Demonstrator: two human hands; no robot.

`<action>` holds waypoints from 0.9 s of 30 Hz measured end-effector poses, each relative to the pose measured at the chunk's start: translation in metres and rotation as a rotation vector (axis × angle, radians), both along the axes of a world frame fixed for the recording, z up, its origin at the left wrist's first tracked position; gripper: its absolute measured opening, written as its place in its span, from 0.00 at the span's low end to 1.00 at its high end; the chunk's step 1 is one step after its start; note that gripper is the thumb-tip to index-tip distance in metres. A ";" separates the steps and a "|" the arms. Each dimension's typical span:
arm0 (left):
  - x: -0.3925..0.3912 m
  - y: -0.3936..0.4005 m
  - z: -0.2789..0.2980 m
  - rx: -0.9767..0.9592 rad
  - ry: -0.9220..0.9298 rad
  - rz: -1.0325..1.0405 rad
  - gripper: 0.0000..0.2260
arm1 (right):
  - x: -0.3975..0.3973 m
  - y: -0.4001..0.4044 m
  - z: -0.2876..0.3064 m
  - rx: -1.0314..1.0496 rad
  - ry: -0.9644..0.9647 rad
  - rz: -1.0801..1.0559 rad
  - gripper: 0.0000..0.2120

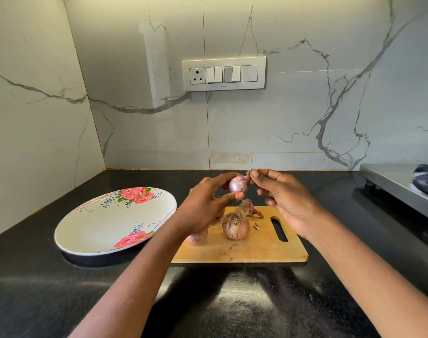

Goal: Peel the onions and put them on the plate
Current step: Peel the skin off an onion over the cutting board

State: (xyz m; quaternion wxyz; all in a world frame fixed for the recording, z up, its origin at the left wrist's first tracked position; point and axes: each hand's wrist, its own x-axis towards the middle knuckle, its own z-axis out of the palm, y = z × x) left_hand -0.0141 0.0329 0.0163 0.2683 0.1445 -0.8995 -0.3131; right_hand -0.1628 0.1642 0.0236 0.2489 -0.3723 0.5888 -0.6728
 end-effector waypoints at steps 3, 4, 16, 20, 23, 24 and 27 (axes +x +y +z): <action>-0.001 -0.001 0.000 -0.028 -0.030 0.015 0.16 | -0.002 0.002 0.001 0.000 0.097 -0.054 0.08; -0.001 -0.001 -0.001 -0.039 -0.045 0.018 0.15 | -0.003 0.003 0.001 0.016 0.149 -0.079 0.08; -0.001 -0.007 -0.005 -0.078 -0.093 0.066 0.16 | -0.016 0.005 -0.013 0.461 0.800 -0.101 0.08; -0.002 -0.005 -0.005 -0.105 -0.112 0.063 0.17 | -0.012 0.003 -0.011 0.354 0.751 -0.109 0.13; -0.002 -0.006 -0.005 -0.073 -0.102 0.051 0.16 | -0.010 0.003 -0.005 0.162 0.512 -0.001 0.13; -0.002 -0.006 -0.004 -0.050 -0.095 0.045 0.16 | -0.009 0.003 -0.005 0.127 0.496 0.011 0.11; -0.001 -0.005 -0.004 -0.018 -0.077 0.025 0.16 | -0.008 0.001 -0.007 0.054 0.518 -0.043 0.07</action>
